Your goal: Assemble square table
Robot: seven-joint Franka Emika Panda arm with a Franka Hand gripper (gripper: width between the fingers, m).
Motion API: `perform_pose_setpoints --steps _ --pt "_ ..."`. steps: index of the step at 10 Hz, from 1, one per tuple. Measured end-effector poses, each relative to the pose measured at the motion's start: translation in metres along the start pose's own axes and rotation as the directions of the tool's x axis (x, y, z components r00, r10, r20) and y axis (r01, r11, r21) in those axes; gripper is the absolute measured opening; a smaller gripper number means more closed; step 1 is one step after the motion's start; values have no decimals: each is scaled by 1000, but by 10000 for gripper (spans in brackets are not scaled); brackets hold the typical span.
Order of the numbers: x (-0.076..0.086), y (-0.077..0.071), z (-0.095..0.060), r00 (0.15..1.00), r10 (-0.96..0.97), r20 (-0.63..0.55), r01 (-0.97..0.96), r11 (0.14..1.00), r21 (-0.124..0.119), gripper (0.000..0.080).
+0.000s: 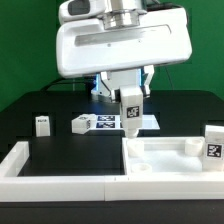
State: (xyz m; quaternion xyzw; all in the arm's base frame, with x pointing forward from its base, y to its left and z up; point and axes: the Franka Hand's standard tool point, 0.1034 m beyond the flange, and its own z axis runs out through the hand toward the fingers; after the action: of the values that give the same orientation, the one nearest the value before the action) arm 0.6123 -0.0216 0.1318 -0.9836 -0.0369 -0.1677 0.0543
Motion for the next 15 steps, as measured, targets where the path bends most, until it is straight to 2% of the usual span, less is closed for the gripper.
perform_pose_setpoints --steps 1,3,4,5,6,7,10,11,12,15 --pt "5 -2 7 997 59 -43 -60 998 -28 291" --pt "10 -13 13 981 186 -52 -188 981 -48 291" --pt "12 -12 12 975 215 -59 -218 974 -53 291" --pt "12 -17 12 968 243 -62 -246 968 -48 291" --pt "9 -24 14 962 268 -55 -271 962 -45 291" --pt "6 -38 17 952 303 -42 -305 951 -56 291" --pt "6 -36 18 956 290 -42 -292 954 -65 291" --pt "3 -38 20 953 290 -92 -297 952 -78 291" --pt "-6 -38 22 952 275 -132 -288 953 -94 291" --pt "-13 -27 21 942 248 -226 -281 951 -127 291"
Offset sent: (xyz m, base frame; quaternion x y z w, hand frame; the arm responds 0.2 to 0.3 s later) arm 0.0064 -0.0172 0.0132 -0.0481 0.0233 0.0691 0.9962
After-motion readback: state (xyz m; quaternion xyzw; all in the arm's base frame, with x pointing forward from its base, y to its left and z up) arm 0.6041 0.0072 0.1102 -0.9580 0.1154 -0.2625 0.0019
